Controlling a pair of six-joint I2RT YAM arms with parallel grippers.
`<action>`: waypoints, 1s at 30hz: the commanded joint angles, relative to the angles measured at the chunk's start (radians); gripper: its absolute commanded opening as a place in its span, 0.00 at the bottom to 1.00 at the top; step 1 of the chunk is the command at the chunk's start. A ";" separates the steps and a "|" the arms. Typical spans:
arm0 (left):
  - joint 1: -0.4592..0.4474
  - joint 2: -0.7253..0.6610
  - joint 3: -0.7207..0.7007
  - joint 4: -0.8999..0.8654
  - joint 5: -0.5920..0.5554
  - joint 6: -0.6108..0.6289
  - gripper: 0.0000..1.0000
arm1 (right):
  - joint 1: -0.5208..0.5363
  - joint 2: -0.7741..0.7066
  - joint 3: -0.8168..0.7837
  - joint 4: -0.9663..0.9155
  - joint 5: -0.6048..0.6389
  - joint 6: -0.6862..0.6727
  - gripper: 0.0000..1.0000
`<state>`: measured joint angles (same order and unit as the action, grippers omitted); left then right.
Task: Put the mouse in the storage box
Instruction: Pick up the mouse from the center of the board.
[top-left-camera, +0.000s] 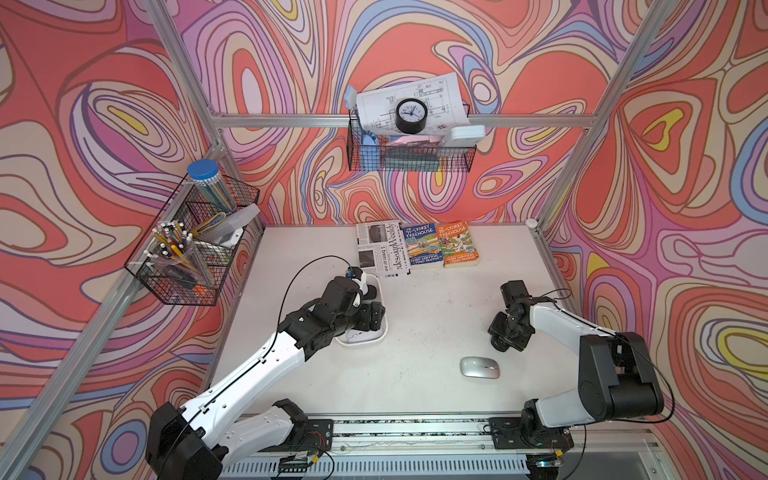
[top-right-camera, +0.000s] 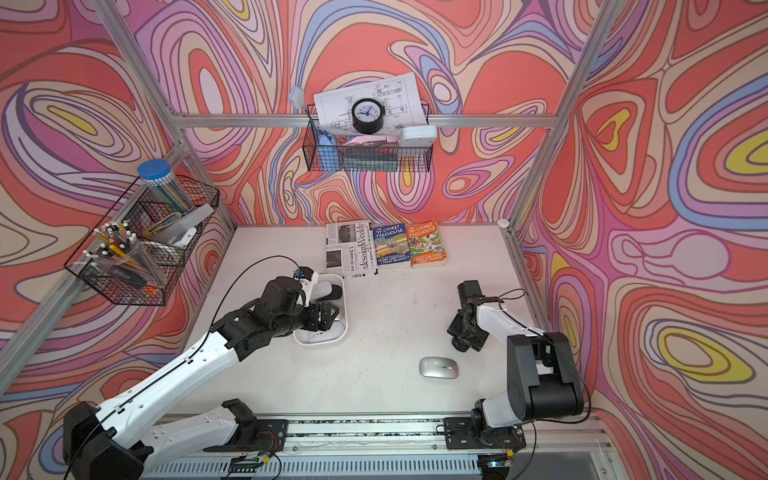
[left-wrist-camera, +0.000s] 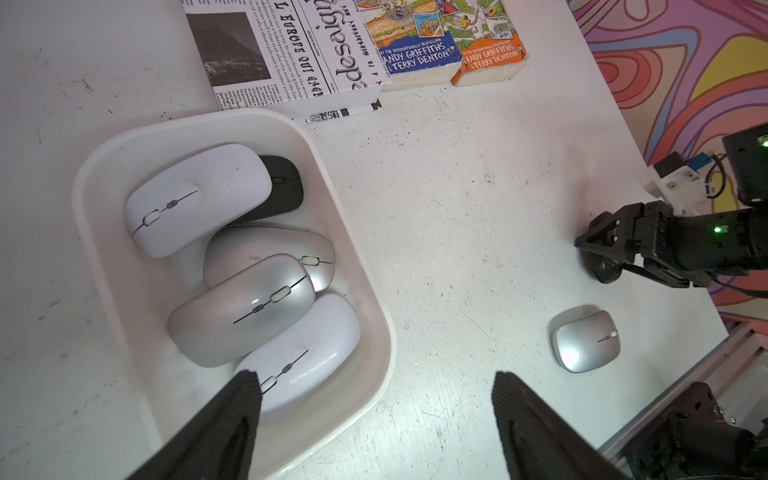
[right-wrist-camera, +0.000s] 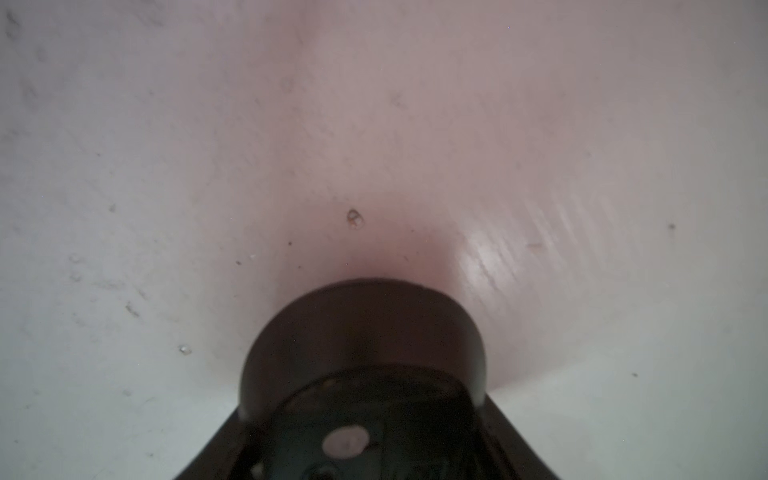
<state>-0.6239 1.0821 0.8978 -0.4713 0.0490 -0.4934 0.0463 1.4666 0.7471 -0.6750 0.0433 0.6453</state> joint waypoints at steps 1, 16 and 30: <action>0.000 0.002 -0.003 0.026 0.036 -0.025 0.85 | -0.005 -0.053 -0.012 0.054 -0.056 -0.063 0.43; 0.002 -0.086 -0.013 0.042 0.093 -0.105 0.83 | -0.003 -0.506 -0.103 0.208 -0.196 -0.196 0.34; 0.062 -0.107 -0.055 0.172 0.341 -0.195 0.84 | 0.276 -0.489 -0.213 0.723 -0.383 -0.345 0.35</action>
<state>-0.5739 0.9619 0.8463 -0.3733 0.2806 -0.6548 0.2504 0.9642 0.5373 -0.1341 -0.3069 0.3920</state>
